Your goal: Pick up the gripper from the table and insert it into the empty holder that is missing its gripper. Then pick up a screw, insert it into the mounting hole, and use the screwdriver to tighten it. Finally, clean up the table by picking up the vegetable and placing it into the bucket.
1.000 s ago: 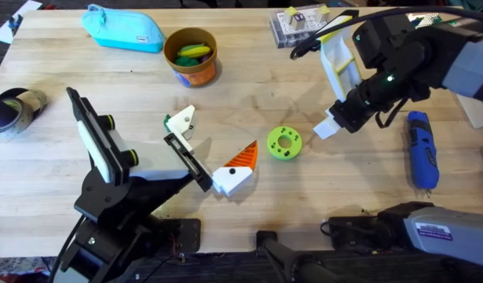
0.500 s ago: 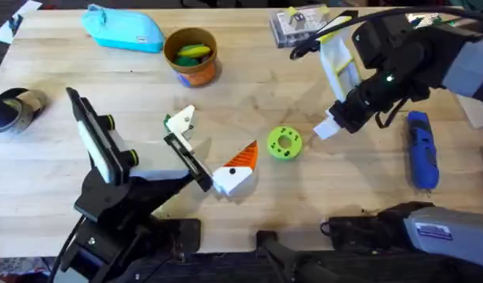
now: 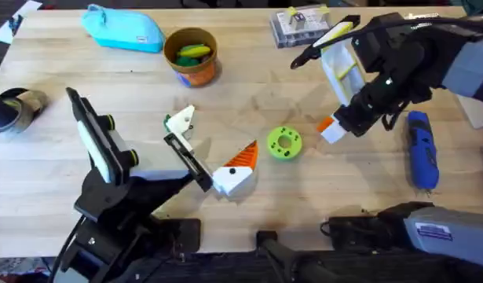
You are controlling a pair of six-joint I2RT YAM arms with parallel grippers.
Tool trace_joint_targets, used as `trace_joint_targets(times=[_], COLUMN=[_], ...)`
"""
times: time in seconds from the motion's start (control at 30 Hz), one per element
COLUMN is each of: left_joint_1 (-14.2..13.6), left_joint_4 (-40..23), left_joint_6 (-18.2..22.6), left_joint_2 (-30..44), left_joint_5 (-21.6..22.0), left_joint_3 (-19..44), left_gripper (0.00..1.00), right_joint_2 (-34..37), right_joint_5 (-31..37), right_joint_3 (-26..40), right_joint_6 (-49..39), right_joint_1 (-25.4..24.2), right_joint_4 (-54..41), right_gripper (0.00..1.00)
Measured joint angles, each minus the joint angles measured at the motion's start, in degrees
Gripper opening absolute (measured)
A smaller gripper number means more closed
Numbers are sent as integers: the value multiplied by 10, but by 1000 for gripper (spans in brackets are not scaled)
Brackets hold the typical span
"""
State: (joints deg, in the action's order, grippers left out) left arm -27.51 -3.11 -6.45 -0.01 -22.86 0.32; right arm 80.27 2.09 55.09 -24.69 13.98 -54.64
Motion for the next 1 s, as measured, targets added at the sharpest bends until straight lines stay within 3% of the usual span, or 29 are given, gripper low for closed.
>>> trace_joint_targets(times=[0.37, 0.43, 0.5, 0.53, 0.83, 1.0], left_joint_1=[0, 0, 0, 0, 0, 0], left_joint_4=[0, 0, 0, 0, 0, 0], left_joint_6=[0, 0, 0, 0, 0, 0], left_joint_2=[0, 0, 0, 0, 0, 0], left_joint_5=[0, 0, 0, 0, 0, 1], left_joint_3=[0, 0, 0, 0, 0, 0], left_gripper=[991, 991, 991, 991, 991, 991], right_joint_2=[0, 0, 0, 0, 0, -10], right_joint_5=[0, -1, -2, -2, -2, -16], right_joint_3=[0, 0, 0, 0, 8, 74], right_joint_6=[1, -1, 2, 2, 11, 42], right_joint_1=[0, 0, 0, 0, 0, -4], right_joint_4=[13, 13, 13, 13, -9, -58], right_gripper=[521, 351, 77, 26, 11, 10])
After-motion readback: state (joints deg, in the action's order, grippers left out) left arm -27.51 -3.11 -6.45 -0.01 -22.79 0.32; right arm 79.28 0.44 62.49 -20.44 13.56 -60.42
